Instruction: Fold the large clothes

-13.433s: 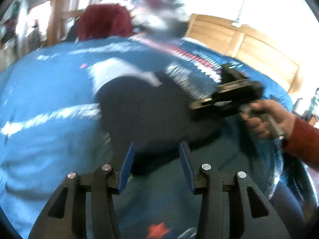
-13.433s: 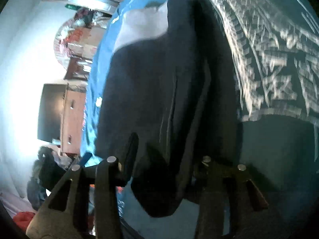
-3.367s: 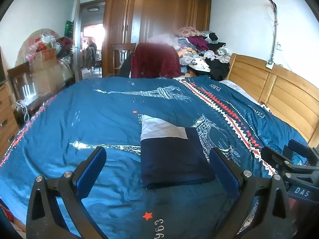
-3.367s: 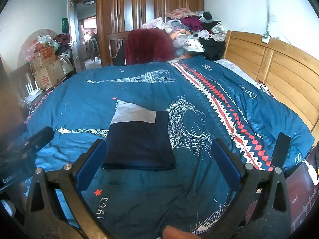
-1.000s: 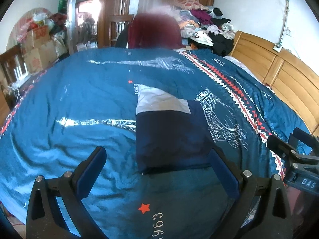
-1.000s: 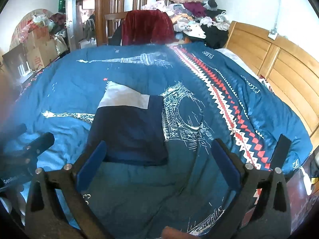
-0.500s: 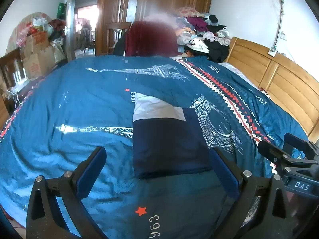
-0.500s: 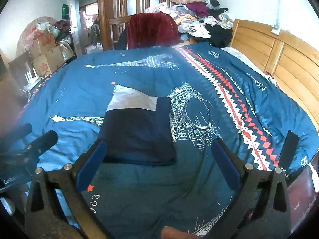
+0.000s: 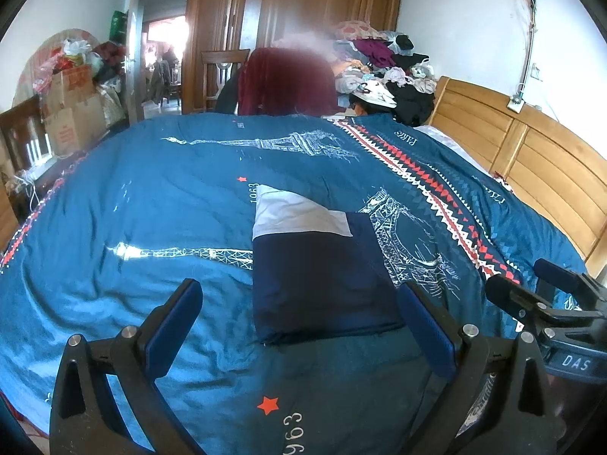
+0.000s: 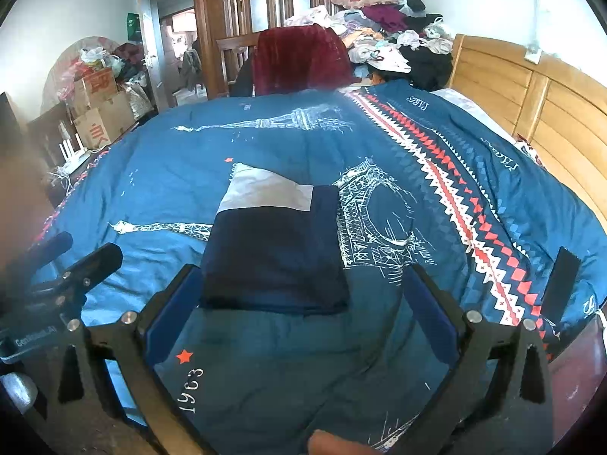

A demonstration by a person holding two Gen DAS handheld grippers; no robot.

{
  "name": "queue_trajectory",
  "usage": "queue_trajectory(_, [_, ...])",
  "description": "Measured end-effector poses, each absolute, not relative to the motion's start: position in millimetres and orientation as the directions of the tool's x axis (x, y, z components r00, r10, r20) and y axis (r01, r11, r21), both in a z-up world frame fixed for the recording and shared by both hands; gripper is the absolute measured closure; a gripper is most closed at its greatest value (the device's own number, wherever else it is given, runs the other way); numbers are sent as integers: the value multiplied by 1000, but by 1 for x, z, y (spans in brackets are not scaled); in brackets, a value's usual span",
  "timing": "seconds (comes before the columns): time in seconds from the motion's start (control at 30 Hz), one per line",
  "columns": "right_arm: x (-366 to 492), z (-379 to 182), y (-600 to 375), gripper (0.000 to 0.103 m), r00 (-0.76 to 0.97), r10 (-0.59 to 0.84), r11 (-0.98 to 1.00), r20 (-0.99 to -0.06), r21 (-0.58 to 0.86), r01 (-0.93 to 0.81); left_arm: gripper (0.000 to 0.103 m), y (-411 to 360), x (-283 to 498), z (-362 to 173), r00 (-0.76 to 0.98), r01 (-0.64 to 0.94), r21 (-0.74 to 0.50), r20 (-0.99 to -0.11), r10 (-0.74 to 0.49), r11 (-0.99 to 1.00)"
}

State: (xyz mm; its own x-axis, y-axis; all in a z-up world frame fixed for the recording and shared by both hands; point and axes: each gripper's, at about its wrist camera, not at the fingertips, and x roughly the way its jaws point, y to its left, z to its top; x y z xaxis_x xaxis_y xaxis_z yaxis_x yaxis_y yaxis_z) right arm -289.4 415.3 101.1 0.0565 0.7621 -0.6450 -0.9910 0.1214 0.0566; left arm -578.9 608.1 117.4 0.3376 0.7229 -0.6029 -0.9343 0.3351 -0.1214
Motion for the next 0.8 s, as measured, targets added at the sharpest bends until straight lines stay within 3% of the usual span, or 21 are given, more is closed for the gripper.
queue_trajectory(0.8, [-297, 104, 418, 0, 44, 764, 103, -643, 56, -993, 0, 608, -586, 125, 332, -940, -135, -580, 744, 314])
